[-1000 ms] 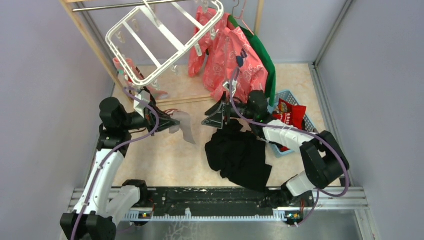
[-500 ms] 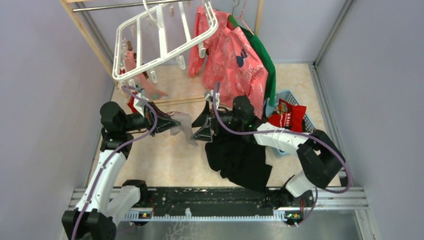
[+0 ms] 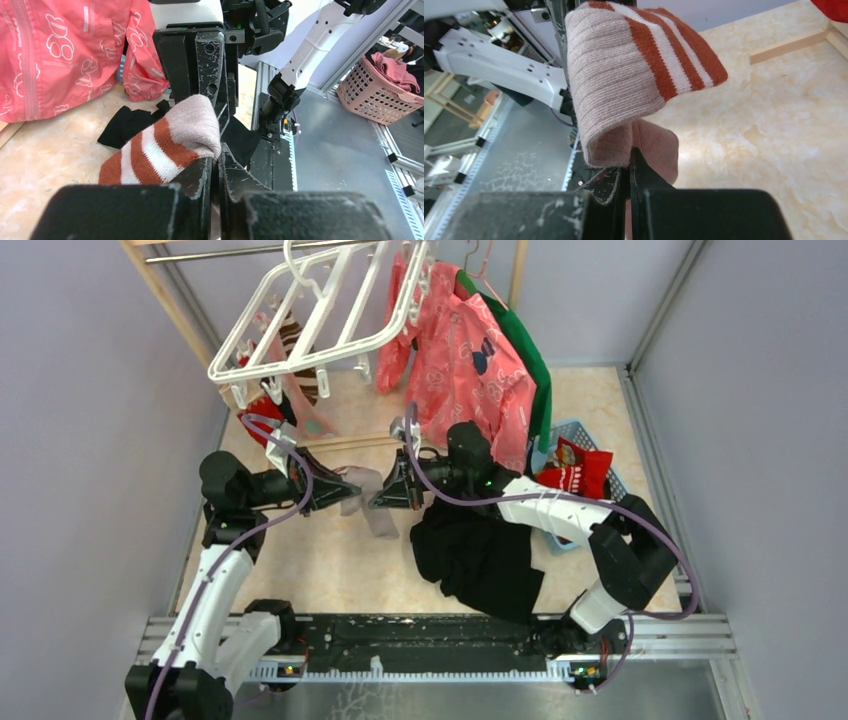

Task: Remove the socks clipped to the hanger
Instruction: Place the sock in the bin.

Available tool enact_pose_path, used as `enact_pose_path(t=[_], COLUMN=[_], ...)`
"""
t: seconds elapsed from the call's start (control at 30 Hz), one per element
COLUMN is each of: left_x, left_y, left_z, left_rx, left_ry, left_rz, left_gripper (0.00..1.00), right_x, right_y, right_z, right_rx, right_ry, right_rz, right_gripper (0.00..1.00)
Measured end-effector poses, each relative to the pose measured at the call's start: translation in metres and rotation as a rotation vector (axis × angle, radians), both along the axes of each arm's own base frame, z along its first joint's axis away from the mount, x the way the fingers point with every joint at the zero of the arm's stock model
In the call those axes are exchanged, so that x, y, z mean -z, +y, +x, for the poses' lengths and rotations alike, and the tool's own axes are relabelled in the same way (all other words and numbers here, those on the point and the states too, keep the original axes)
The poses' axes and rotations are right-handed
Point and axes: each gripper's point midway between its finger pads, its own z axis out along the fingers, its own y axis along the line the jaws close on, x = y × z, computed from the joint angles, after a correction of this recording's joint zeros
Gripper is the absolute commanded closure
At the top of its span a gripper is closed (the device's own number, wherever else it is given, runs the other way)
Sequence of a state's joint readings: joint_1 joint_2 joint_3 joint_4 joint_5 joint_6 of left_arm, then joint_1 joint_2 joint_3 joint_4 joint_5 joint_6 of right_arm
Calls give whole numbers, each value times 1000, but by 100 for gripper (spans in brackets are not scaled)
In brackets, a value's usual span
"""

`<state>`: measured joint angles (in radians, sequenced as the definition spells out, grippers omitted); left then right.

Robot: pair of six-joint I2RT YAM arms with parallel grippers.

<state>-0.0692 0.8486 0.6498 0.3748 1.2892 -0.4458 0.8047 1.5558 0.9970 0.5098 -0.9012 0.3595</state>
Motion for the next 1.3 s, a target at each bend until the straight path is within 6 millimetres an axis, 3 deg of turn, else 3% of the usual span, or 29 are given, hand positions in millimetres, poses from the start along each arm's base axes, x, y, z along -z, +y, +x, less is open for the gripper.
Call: enact_pose_path(t=[0.2,0.27,0.43,0.47,0.6,0.73,0.93,1.13,1.3], left_x=[0,-3,-17,-20,-30,-37,-44,-36,-26], left_y=[3,6,14,16,24,32,48,54,62], left_z=[3,5,12,13,23,31,36,34,37], left_rx=[-28,-48,-109,-125,-207,-286,-383,-393,-409], left_ry=[-21,-37,-103,-118,-179,-229,-304,-313,-283], left_rz=[19,29,63,73,120,179,289,356,386], left_gripper=[44,36,19,17,11,7,4,2,1], right_x=[13,12,-17,-23,-53,-80,-114,-104,-77], right_y=[-11,-19,-53,-64,-120,-176,-231,-293,-338], right_z=[-2,-6,-2,8,44,66,62,56,62], right_rx=[-10,-19,9,47,227,417,632,866,1017], right_ry=[-89,-130,-256,-268,-340,-410,-565,-606,-568], right_rz=[-88,-116,-122,-123,-120,-167,-304,-530,-720], right_gripper=[100,100,100,100,100,100,100,100,100])
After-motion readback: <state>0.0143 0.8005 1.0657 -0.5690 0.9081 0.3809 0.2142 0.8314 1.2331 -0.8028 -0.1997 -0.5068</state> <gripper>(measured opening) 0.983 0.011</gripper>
